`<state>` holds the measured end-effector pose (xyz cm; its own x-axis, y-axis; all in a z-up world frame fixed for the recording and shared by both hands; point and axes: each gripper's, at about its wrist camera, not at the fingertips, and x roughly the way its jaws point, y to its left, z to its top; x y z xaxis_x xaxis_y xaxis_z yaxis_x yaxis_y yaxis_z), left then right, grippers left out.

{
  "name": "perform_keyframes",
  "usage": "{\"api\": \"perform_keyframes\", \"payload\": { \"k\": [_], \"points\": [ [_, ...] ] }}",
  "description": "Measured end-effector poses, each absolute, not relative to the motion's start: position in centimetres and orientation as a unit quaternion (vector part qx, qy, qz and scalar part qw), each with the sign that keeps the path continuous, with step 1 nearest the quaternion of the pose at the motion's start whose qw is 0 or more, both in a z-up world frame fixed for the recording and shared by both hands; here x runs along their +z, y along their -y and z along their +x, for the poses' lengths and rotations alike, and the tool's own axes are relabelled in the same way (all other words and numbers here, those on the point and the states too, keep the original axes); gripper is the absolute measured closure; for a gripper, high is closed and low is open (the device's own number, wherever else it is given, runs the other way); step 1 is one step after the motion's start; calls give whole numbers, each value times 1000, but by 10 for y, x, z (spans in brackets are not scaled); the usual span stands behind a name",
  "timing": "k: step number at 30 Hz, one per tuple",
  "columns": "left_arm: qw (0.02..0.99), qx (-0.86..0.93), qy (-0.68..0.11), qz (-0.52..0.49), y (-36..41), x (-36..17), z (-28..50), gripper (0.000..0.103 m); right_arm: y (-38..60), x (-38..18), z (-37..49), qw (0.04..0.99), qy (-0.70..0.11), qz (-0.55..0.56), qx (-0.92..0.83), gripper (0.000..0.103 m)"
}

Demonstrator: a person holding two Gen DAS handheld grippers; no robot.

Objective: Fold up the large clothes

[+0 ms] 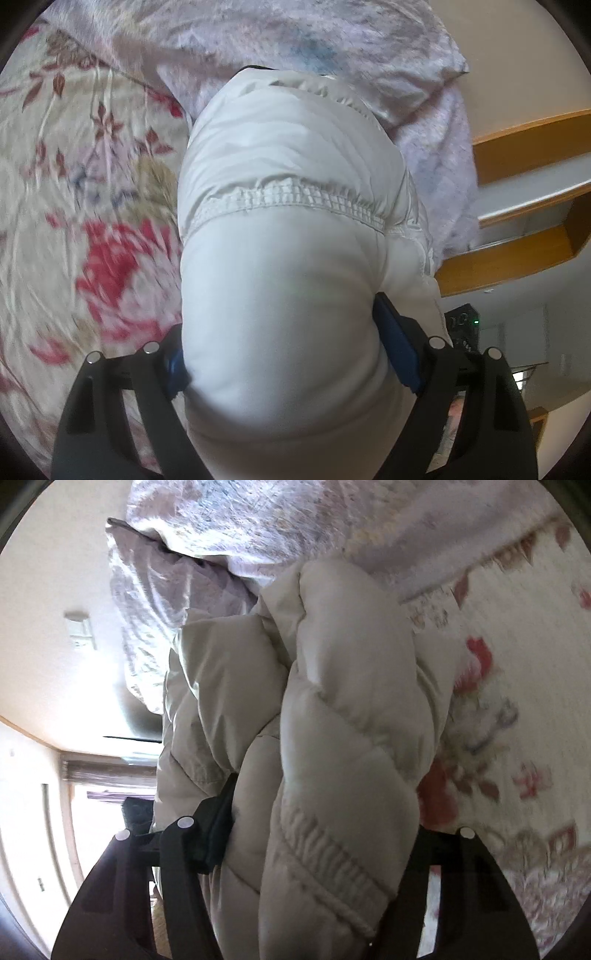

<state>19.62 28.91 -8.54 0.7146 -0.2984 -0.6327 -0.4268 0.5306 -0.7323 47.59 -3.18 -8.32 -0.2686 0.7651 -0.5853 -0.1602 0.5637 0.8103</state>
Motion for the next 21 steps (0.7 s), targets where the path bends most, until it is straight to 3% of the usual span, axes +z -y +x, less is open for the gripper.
{"api": "perform_keyframes", "payload": {
  "k": [8, 15, 21],
  "points": [
    [795, 57, -393, -458, -299, -97, 212, 18, 37, -97, 466, 586, -691, 211, 366, 42],
    [795, 64, -398, -454, -296, -98, 222, 16, 36, -87, 468, 615, -693, 175, 332, 30],
    [795, 78, -410, -440, -291, -91, 233, 11, 42, -60, 472, 664, -673, 121, 303, 27]
  ]
}}
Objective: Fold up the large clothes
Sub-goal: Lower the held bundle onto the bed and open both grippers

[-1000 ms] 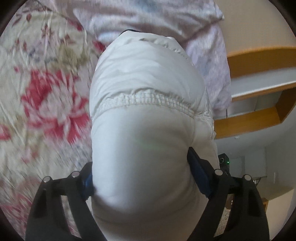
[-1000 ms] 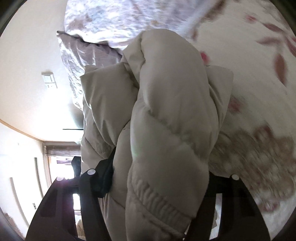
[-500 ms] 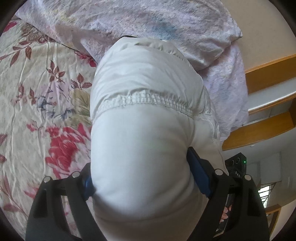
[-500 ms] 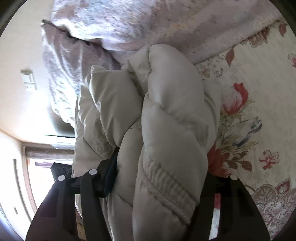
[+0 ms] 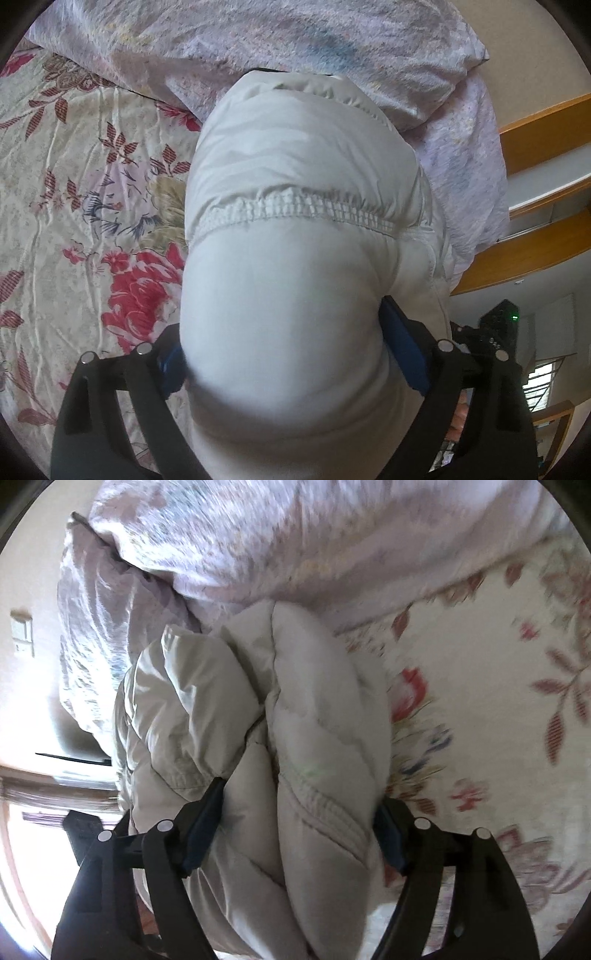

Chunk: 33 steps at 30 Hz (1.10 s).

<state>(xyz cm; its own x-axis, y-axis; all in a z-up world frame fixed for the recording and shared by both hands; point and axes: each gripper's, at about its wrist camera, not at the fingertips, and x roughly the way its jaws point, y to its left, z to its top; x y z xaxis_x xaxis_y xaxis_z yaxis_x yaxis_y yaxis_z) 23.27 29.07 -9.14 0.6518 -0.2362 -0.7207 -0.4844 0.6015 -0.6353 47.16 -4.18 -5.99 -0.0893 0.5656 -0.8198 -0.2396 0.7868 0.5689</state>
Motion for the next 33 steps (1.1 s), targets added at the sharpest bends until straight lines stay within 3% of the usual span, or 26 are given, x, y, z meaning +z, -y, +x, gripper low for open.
{"api": "perform_keyframes", "payload": {
  "k": [8, 12, 16, 33],
  "points": [
    [822, 130, -404, -379, -294, -59, 215, 7, 63, 6, 464, 775, -565, 41, 279, 26],
    [841, 138, -396, -343, -287, -39, 211, 6, 44, 22, 436, 767, -545, -8, 339, 36],
    [853, 133, -403, -303, -268, -29, 216, 6, 16, 20, 409, 749, -540, -53, 381, 46],
    [853, 147, -476, -157, -204, -54, 246, 2, 4, -31, 389, 742, -567, -115, 340, 47]
  ]
}}
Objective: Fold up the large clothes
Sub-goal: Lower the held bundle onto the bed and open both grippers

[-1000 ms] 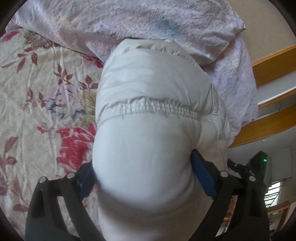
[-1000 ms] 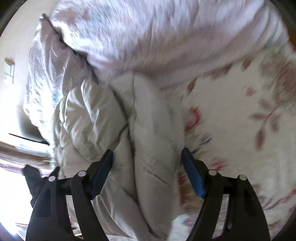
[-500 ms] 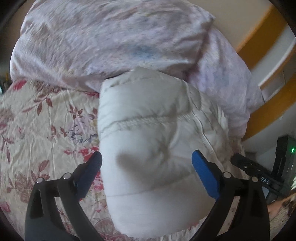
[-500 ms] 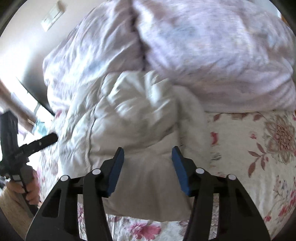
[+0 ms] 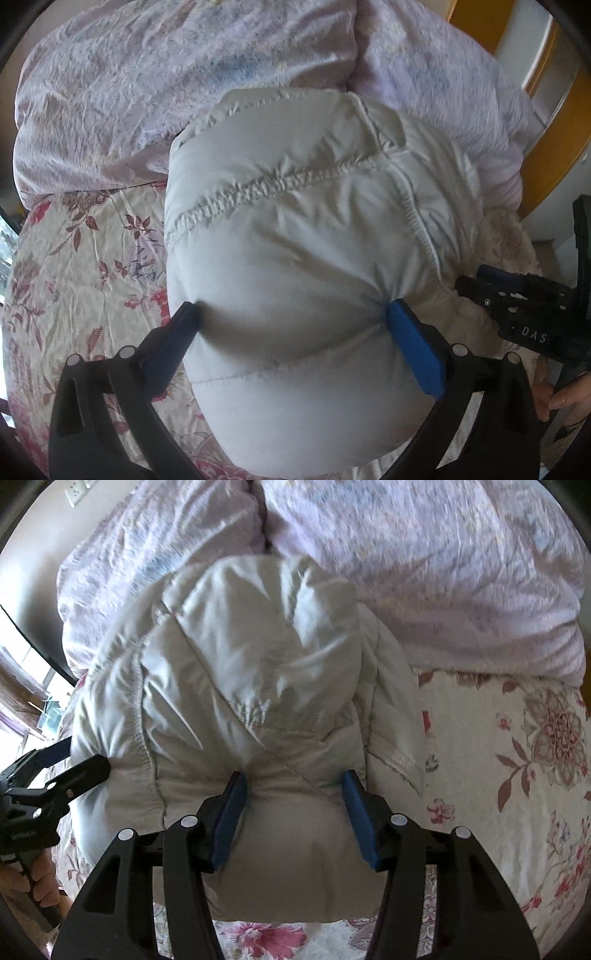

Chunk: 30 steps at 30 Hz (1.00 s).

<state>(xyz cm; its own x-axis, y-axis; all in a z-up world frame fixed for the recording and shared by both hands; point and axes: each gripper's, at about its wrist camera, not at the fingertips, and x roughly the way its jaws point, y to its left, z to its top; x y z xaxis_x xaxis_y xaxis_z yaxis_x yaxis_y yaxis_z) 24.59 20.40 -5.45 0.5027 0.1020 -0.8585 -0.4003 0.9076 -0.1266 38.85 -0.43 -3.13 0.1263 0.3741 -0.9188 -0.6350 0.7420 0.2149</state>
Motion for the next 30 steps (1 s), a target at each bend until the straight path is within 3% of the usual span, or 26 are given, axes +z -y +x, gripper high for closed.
{"api": "perform_keyframes", "payload": {
  "k": [18, 24, 30],
  "points": [
    [837, 168, -504, -132, -192, -77, 258, 2, 12, -65, 395, 746, -560, -109, 342, 41],
    [833, 165, -509, -143, -195, -75, 260, 2, 17, -12, 397, 797, -470, -43, 376, 48],
    [833, 165, -509, -143, -196, -76, 261, 2, -22, -8, 410, 795, -468, -72, 379, 56]
  ]
}}
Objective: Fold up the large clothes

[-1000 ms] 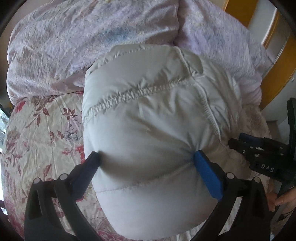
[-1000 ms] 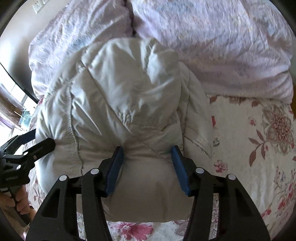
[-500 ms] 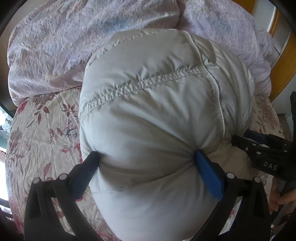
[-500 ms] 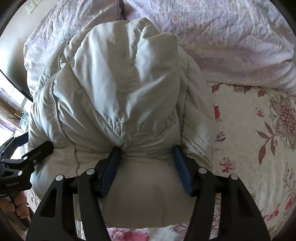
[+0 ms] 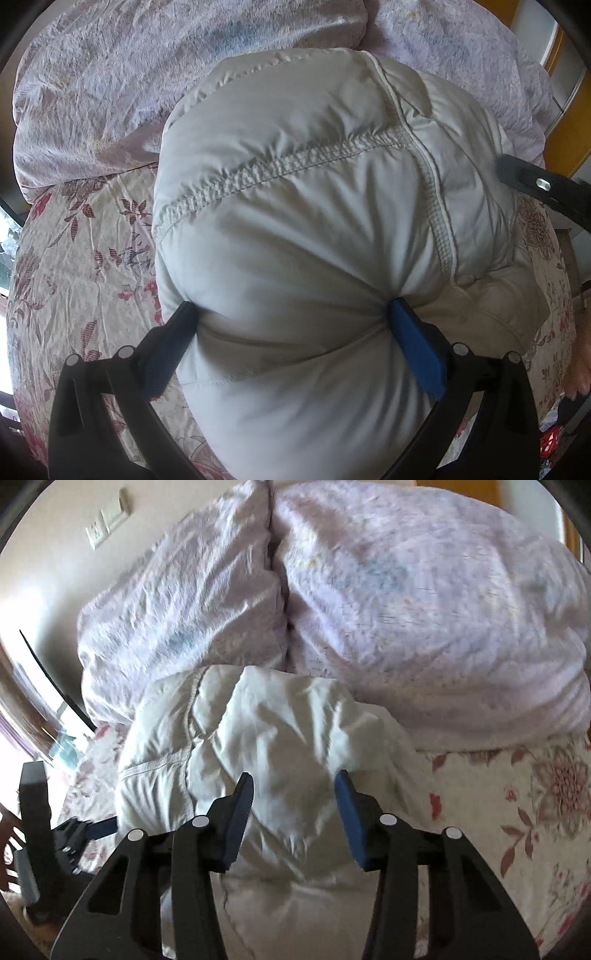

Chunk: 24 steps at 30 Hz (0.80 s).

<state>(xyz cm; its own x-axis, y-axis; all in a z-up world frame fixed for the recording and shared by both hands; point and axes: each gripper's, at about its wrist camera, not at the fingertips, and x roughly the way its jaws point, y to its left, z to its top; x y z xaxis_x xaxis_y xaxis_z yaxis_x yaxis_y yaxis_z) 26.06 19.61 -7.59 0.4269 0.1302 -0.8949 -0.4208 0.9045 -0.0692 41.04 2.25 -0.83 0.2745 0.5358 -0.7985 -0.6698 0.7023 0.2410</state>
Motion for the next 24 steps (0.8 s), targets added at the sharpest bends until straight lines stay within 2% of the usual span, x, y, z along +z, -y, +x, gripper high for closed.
{"api": "perform_keyframes", "payload": {
  "k": [3, 9, 15, 17, 19, 23, 24],
  "points": [
    [834, 164, -508, -143, -195, -76, 261, 2, -39, -30, 425, 787, -498, -94, 353, 59],
    [838, 164, -505, -128, -188, -73, 262, 2, -44, -66, 440, 769, -547, -105, 315, 59],
    [839, 164, -503, -129, -187, -67, 258, 2, -45, -62, 438, 770, -548, -107, 310, 57],
    [839, 163, -499, -141, -189, -64, 252, 2, -34, -47, 425, 776, -537, -104, 313, 51],
    [841, 164, -492, -152, -191, -58, 245, 2, -26, -35, 416, 790, -522, -118, 299, 23],
    [850, 165, -476, -152, -185, -46, 229, 2, 2, -10, 398, 808, -496, -118, 296, 19],
    [852, 166, -473, -150, -182, -43, 225, 2, 8, -7, 394, 810, -493, -115, 295, 15]
  ]
}}
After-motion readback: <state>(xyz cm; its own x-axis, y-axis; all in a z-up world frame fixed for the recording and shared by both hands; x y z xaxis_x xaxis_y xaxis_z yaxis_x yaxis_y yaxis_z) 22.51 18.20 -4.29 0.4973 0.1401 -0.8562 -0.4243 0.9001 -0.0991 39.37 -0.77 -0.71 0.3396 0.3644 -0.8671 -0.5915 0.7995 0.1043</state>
